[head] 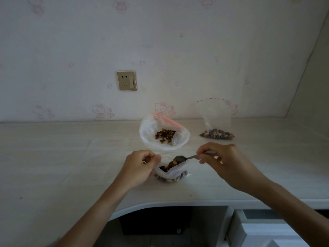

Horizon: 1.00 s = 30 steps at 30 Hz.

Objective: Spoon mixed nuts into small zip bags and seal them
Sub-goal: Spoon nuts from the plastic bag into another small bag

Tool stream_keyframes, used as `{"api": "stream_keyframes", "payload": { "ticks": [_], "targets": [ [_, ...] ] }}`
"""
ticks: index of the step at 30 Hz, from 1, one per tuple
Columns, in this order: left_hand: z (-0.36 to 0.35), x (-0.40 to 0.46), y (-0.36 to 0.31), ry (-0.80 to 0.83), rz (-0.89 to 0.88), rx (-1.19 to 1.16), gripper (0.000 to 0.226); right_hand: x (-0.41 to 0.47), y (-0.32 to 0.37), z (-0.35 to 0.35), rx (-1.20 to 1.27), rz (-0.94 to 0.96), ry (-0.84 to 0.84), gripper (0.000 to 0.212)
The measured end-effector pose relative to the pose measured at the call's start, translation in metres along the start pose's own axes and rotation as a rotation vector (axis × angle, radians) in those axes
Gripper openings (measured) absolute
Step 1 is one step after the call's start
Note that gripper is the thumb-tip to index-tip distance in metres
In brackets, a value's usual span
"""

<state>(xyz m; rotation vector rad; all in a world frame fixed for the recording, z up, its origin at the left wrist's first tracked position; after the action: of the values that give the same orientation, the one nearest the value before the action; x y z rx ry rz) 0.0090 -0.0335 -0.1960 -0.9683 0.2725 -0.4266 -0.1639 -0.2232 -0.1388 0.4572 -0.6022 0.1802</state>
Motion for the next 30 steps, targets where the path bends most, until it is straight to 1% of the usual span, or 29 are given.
{"api": "stream_keyframes", "payload": {
  "ticks": [2, 3, 4, 6, 8, 9, 11, 12, 13, 15, 17, 19, 21, 24, 27, 30],
  "targets": [
    [0.004, 0.001, 0.002, -0.011, 0.007, -0.001, 0.024, 0.001, 0.021, 0.001, -0.301, 0.297, 0.091, 0.012],
    [0.005, 0.001, 0.003, -0.010, 0.009, -0.008, 0.025, -0.001, 0.029, 0.000, -0.399, 0.420, 0.129, 0.012],
    [0.006, 0.001, 0.003, -0.006, 0.011, -0.011, 0.025, -0.003, 0.034, -0.001, -0.470, 0.506, 0.158, 0.017],
    [0.007, 0.002, 0.003, -0.003, 0.016, -0.005, 0.025, -0.005, 0.039, -0.002, -0.539, 0.595, 0.180, 0.027],
    [0.008, 0.005, 0.002, -0.010, 0.012, 0.001, 0.024, -0.005, 0.040, -0.001, -0.552, 0.635, 0.172, 0.028],
    [0.008, 0.006, 0.002, -0.020, 0.005, 0.015, 0.024, -0.005, 0.039, 0.000, -0.529, 0.628, 0.161, 0.025],
    [0.006, 0.008, 0.003, -0.043, -0.015, 0.064, 0.024, -0.001, 0.030, 0.006, -0.408, 0.506, 0.112, 0.015],
    [0.005, 0.008, 0.004, -0.049, -0.020, 0.079, 0.024, 0.002, 0.022, 0.009, -0.298, 0.389, 0.081, 0.017],
    [0.004, 0.009, 0.005, -0.052, -0.020, 0.085, 0.025, 0.003, 0.012, 0.011, -0.158, 0.259, 0.040, 0.019],
    [0.003, 0.011, 0.007, -0.052, -0.009, 0.078, 0.027, 0.004, -0.010, 0.012, 0.152, 0.019, -0.077, 0.012],
    [0.004, 0.014, 0.010, -0.056, 0.011, 0.050, 0.032, 0.005, -0.026, 0.008, 0.382, -0.114, -0.181, 0.009],
    [0.007, 0.019, 0.013, -0.083, 0.034, 0.027, 0.038, 0.006, -0.040, 0.001, 0.535, -0.202, -0.243, 0.010],
    [0.012, 0.026, 0.018, -0.136, 0.079, 0.008, 0.043, 0.010, -0.050, -0.009, 0.634, -0.286, -0.290, 0.012],
    [0.020, 0.042, 0.024, -0.207, 0.178, -0.043, 0.050, 0.020, -0.063, -0.024, 0.691, -0.376, -0.362, 0.010],
    [0.018, 0.056, 0.019, -0.213, 0.197, -0.080, 0.057, 0.033, -0.073, -0.034, 0.683, -0.417, -0.428, 0.009],
    [0.011, 0.069, 0.008, -0.203, 0.186, -0.086, 0.058, 0.047, -0.078, -0.045, 0.643, -0.441, -0.444, 0.011]
  ]
}}
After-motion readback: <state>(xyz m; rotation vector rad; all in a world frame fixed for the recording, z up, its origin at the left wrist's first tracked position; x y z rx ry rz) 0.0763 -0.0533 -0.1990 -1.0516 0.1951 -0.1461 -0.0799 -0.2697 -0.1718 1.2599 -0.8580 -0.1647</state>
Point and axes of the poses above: each hand's wrist, its own x-axis towards the middle knuckle, its own z-axis out of the back of the hand, y = z × x, the point moved 6 cm from there along x, towards the middle knuckle, and after that the axes turned 13 degrees about z, right-handed, at the moved point
